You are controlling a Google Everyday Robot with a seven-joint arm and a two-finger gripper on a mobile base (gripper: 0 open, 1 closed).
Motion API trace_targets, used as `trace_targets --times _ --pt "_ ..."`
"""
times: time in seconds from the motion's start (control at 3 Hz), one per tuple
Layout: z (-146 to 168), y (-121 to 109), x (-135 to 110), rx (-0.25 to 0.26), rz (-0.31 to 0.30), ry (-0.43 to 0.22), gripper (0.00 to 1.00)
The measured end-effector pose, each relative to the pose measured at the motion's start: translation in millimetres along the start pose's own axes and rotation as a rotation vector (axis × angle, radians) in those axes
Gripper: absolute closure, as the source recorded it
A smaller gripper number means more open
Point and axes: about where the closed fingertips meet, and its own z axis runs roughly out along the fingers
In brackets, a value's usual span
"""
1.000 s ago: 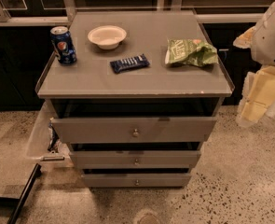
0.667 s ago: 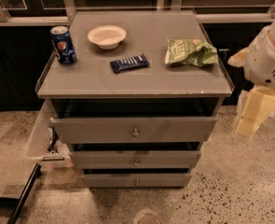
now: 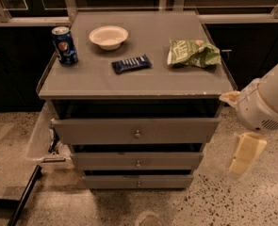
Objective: Open bottom drawer
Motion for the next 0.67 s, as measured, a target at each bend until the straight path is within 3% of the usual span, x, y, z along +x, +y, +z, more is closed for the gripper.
trace_targets --times 0.33,0.67 --pt "57.9 21.2 16.5 -0.010 -0.079 -0.018 0.00" --pt "58.0 21.2 16.5 -0.010 -0.079 -0.018 0.00"
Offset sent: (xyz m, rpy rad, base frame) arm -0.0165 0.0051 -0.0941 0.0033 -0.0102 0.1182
